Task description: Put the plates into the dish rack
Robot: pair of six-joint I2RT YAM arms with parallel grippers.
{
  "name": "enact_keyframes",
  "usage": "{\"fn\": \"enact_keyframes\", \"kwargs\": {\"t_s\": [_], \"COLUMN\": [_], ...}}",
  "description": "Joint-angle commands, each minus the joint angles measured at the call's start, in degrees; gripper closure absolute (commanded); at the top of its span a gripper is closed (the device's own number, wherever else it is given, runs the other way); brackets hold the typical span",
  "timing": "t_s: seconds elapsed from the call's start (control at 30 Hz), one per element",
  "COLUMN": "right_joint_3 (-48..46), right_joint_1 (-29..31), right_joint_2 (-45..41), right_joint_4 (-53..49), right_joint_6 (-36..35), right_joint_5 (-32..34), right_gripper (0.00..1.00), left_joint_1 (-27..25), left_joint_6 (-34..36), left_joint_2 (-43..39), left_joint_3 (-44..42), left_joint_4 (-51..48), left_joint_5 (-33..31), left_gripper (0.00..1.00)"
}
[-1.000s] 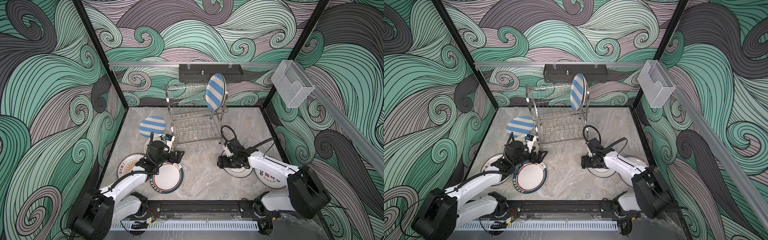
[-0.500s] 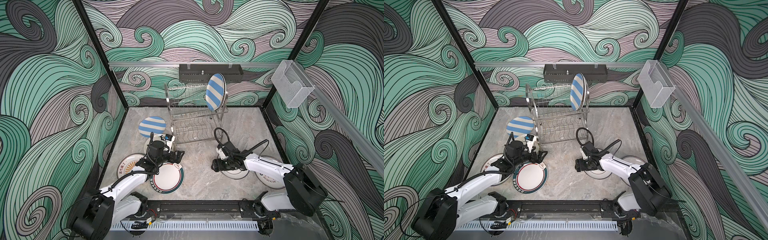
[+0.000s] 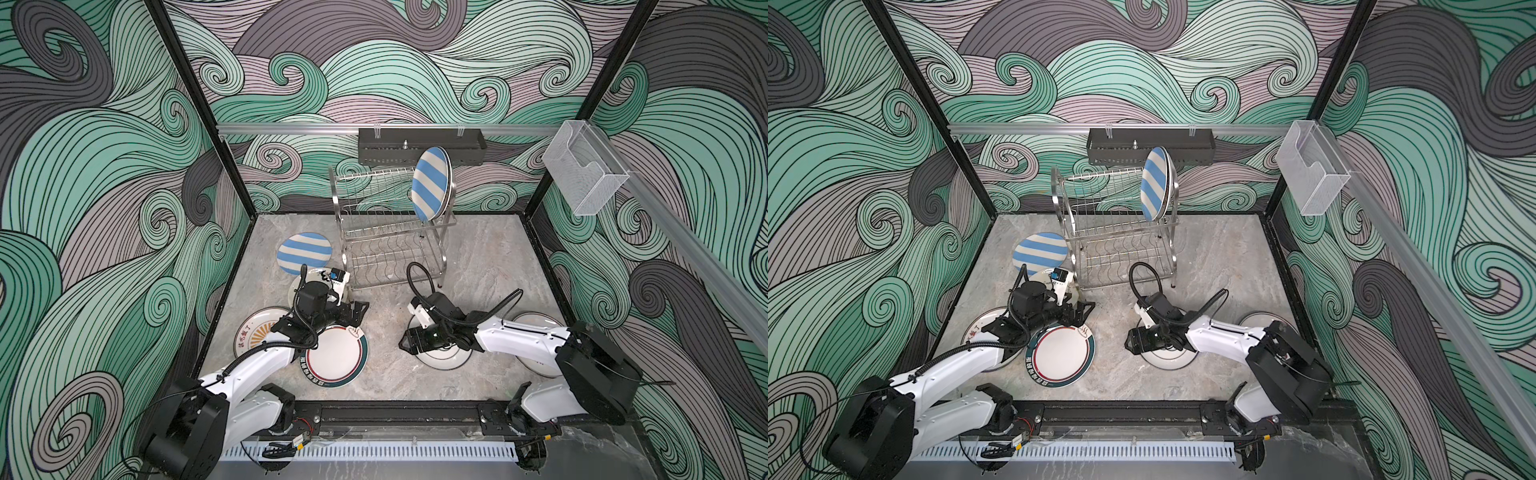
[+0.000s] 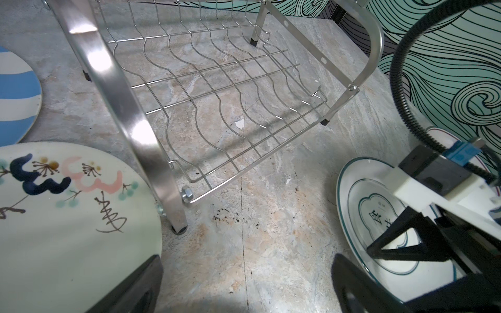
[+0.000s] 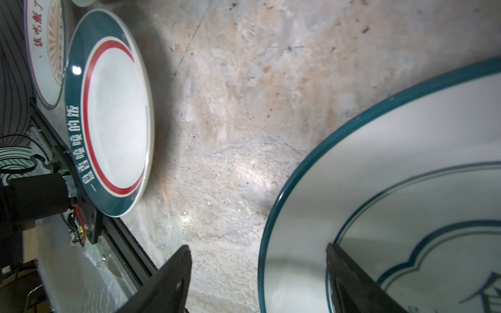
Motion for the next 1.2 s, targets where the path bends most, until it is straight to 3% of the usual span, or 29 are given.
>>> {"fn": "enact_keyframes", "kwargs": {"t_s": [0.0,0.1,0.27,0.37,0.47,0.67,1.17], "right_joint_3": [1.86,2.3,0.74,-1.62,-4.89,-12.17,-20.44], "right_joint_1": [1.7,2.17,0.47,-3.28,-10.47,-18.13,-22.87], "right_joint_2": [0.9,-1.81,-12.66,-19.8,-26.79,-35.78,-33.94], "right_joint_4": [2.59,1.33,-6.88,-14.98,-23.26,-24.83,-11.9], "right_joint_6": [-0.52,-1.48,-0.64,2.36,4.91,8.72,11.03], "right_joint_5": [-4.85,-3.91,8.39,15.94,19.46,15.92,6.33], "right_gripper": [0.23,0.23,0.22,0.2,0.18,0.17,0.22], "left_joint_1": [0.26,0.23,-1.03,-1.71,-3.5,-6.75,-13.35], "left_joint_6": [0.14,0.23,1.8,2.12,3.94,5.49,6.16], "left_joint_2": [-0.23,-0.4,0.15,1.55,3.04,4.73,13.0], "left_joint_3": [0.69,0.56,1.11,1.89,3.02,4.11,7.67], "left_joint_4": [-0.09,-0.12,-0.56,-0.51,-0.9,-1.22,0.64], "left_joint_5": [0.51,0.6,0.85,2.5,4.43,4.3,8.65], "left_gripper": [0.02,0.01,0.02,0.01,0.01,0.02,0.01]}}
